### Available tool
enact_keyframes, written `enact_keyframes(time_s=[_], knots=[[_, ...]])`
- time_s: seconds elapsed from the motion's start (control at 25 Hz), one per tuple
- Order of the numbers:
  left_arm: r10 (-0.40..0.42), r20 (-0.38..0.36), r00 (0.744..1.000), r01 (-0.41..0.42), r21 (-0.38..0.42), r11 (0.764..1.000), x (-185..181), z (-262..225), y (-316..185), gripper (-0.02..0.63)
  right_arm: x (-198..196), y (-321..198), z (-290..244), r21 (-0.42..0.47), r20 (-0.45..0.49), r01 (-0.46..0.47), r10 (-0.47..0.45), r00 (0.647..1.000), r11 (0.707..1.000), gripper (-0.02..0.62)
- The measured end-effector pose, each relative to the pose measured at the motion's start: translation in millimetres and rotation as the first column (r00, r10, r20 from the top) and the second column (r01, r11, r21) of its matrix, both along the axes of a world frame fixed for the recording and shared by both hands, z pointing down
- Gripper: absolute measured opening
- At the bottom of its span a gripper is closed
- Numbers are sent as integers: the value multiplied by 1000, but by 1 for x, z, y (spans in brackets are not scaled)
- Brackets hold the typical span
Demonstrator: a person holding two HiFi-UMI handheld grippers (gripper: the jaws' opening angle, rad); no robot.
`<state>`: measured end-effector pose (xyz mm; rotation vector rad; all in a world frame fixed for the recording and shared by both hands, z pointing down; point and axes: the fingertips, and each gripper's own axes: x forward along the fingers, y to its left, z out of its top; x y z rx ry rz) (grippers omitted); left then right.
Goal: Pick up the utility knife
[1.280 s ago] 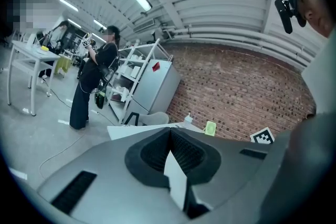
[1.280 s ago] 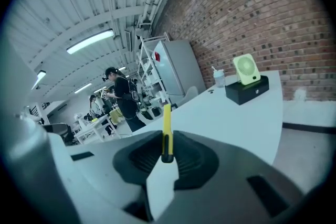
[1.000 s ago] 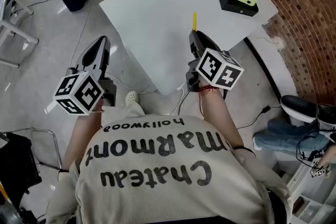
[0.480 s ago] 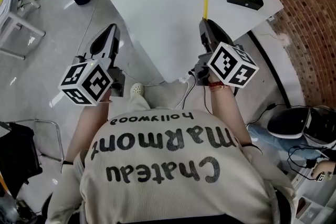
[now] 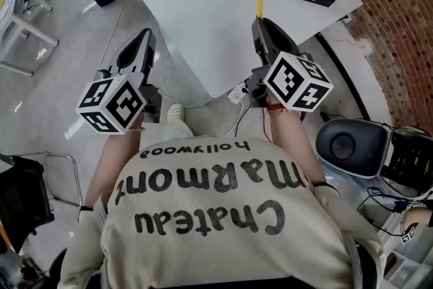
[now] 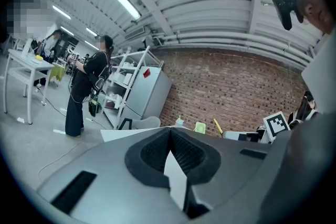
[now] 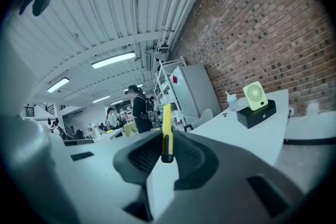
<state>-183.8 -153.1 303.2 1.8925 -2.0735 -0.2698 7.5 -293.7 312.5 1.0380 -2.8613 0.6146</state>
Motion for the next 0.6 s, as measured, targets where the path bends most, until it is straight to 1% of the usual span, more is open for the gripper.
enact_keyframes(time_s=[0.32,0.6], knots=[[-7,14,1000,7,-6,1000,4,-4,17,2,-2,19,-12,58,-2,17,-16,1000,998,66],[-9,24,1000,9,-3,1000,3,-3,26,2,-8,33,-13,69,19,31,-32,999,997,66]])
